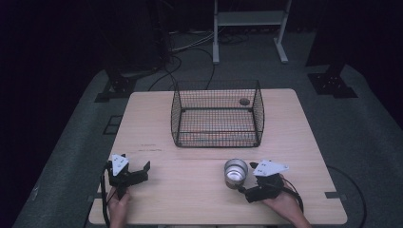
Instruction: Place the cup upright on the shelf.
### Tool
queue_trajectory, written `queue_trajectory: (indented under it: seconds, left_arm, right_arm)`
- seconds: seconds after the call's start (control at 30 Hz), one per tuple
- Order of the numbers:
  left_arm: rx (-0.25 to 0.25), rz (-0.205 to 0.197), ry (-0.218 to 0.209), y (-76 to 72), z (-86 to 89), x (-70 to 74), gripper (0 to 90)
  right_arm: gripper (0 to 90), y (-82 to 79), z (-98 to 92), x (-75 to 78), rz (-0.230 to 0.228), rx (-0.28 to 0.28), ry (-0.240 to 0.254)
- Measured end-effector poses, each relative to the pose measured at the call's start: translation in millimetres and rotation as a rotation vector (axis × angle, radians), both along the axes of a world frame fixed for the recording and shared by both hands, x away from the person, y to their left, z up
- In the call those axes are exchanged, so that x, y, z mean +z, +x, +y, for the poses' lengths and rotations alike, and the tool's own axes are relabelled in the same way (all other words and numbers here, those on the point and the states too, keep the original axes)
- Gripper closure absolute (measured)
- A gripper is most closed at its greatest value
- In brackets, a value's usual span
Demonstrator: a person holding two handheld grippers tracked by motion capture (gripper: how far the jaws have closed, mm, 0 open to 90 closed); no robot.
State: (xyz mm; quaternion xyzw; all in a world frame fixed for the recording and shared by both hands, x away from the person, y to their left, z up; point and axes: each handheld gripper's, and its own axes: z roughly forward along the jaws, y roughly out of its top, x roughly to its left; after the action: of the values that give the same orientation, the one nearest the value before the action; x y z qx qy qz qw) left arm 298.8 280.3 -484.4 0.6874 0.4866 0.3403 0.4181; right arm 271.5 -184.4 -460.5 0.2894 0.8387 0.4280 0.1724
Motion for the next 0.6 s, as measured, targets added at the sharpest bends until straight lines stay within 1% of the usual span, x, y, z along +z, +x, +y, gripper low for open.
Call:
queue_trajectory:
  seconds: [0.17, 0.27, 0.4, 0.57, 0.6]
  left_arm:
    - [0.004, -0.001, -0.013, -0.1, 1.5, 0.2, 0.0]
    - [0.002, -0.002, -0.010, -0.2, 1.4, 0.2, 0.0]
    - [0.001, -0.002, -0.007, -0.4, 1.0, 0.2, 0.0]
    - [0.000, -0.002, -0.006, -0.4, 0.9, 0.2, 0.0]
    - [-0.001, -0.003, -0.005, -0.4, 0.8, 0.2, 0.0]
  right_arm:
    - [6.6, 5.1, 6.7, -2.4, 0.008, 0.013, -0.015]
    - [6.6, 6.4, 9.1, -2.9, 0.009, 0.018, -0.016]
    - [6.6, 9.6, 15.4, -4.1, 0.010, 0.020, -0.031]
    - [6.6, 10.6, 20.3, -3.1, -0.006, 0.027, -0.040]
    - [6.7, 11.9, 22.2, -2.9, -0.016, 0.026, -0.047]
